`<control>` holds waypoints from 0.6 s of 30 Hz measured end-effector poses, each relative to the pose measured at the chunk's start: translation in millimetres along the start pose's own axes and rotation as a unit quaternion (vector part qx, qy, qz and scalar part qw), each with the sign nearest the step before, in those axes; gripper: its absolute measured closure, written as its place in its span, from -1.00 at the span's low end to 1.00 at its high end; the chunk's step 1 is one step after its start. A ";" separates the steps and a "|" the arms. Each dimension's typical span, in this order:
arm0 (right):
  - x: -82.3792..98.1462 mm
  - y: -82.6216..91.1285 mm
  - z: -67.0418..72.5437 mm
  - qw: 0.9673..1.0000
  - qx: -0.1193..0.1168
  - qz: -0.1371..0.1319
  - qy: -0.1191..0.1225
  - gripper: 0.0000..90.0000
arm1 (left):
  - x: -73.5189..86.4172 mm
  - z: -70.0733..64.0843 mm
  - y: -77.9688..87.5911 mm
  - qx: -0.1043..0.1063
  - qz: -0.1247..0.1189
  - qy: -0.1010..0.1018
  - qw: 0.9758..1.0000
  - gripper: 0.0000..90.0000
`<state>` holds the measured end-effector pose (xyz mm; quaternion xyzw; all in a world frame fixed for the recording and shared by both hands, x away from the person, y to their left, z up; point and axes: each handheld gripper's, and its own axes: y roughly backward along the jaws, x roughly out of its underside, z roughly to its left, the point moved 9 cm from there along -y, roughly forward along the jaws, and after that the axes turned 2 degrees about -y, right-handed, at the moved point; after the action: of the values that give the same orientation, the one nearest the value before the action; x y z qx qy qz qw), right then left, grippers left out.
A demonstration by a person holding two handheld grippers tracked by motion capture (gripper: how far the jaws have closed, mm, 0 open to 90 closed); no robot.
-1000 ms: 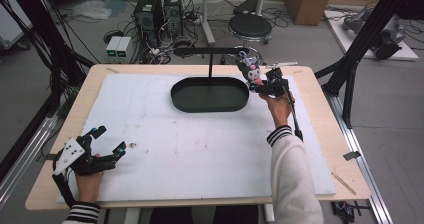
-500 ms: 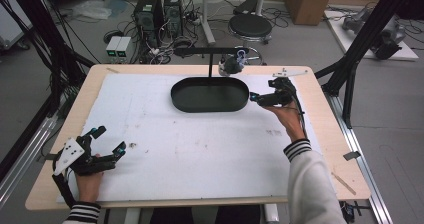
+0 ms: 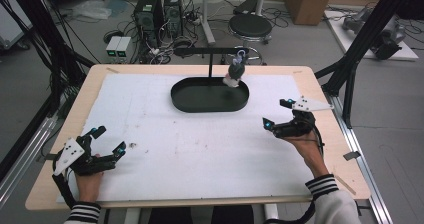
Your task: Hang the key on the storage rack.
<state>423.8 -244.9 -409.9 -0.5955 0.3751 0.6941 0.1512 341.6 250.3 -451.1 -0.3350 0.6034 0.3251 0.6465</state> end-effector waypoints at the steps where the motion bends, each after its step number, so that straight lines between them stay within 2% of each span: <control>1: 6.1 3.4 0.9 1.000 0.000 -0.004 -0.004 -0.99 | 0.1 0.1 0.0 0.000 0.000 0.000 1.000 -0.80; 3: 17.3 10.5 5.3 1.000 -0.006 -0.024 -0.014 -0.99 | 0.0 -0.1 -0.1 0.000 0.000 0.000 1.000 -0.80; 4: 17.3 10.5 5.3 1.000 -0.006 -0.024 -0.014 -0.99 | 0.0 -0.1 -0.1 0.000 0.000 0.000 1.000 -0.80; 7: 30.0 16.9 10.2 0.999 -0.001 -0.048 -0.015 -0.99 | 0.0 0.1 0.1 0.000 0.000 0.000 1.000 -0.80; 13: 47.0 22.1 12.8 0.998 0.002 -0.066 -0.024 -0.99 | -0.2 0.0 0.1 -0.001 -0.002 0.000 1.000 -0.80; 14: 53.9 24.8 12.0 0.997 0.009 -0.077 -0.027 -0.99 | -0.2 0.0 0.2 -0.001 -0.002 0.000 1.000 -0.80; 15: 53.9 24.8 12.0 0.997 0.009 -0.077 -0.027 -0.99 | -0.3 0.0 0.2 -0.001 -0.002 0.000 1.000 -0.80; 18: 59.2 29.6 9.2 0.994 0.015 -0.102 -0.035 -0.99 | -0.3 -0.2 0.5 -0.001 -0.003 -0.001 1.000 -0.80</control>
<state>383.3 -272.4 -455.4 -0.6037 0.3174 0.6896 0.2433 341.1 250.5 -450.8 -0.3367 0.6015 0.3243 0.6478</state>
